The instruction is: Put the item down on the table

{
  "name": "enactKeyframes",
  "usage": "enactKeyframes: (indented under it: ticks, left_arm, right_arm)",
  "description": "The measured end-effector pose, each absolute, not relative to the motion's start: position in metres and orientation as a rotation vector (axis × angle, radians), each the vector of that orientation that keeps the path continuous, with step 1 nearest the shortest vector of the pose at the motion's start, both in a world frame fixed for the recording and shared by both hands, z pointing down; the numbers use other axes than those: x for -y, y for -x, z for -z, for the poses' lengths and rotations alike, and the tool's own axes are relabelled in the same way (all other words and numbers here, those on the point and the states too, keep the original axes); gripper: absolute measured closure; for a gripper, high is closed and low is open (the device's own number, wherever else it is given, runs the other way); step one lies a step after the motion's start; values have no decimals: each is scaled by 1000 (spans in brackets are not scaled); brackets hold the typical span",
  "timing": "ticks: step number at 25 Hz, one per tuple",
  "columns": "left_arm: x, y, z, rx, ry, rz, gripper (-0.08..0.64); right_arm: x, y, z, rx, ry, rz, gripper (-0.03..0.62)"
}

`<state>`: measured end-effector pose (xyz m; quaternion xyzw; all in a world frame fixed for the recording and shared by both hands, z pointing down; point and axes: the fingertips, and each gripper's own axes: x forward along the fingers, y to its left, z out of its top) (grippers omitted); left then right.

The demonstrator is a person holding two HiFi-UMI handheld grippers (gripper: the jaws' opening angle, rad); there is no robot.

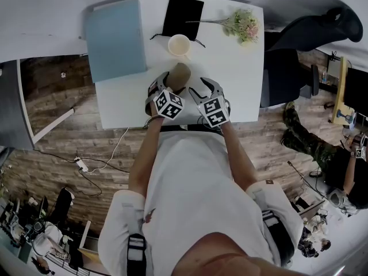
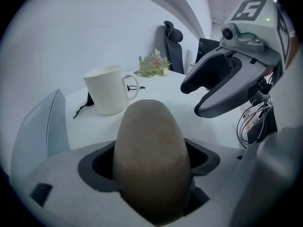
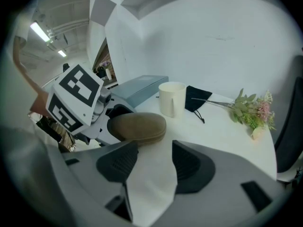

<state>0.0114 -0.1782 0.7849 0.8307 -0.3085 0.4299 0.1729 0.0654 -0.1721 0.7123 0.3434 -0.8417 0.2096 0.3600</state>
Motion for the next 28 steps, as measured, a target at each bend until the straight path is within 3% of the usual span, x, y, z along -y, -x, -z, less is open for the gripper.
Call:
enactKeyframes:
  ticks: [17,28]
  left_arm:
    - [177,-13,-778,855,-2380,-1177,118]
    - [182,-7,-729,904,-2470,-1014,117]
  right_arm:
    - [172,-67,-705,2145,-938,-509,350]
    - [171,-68,-680,2151,-1067,-474,348]
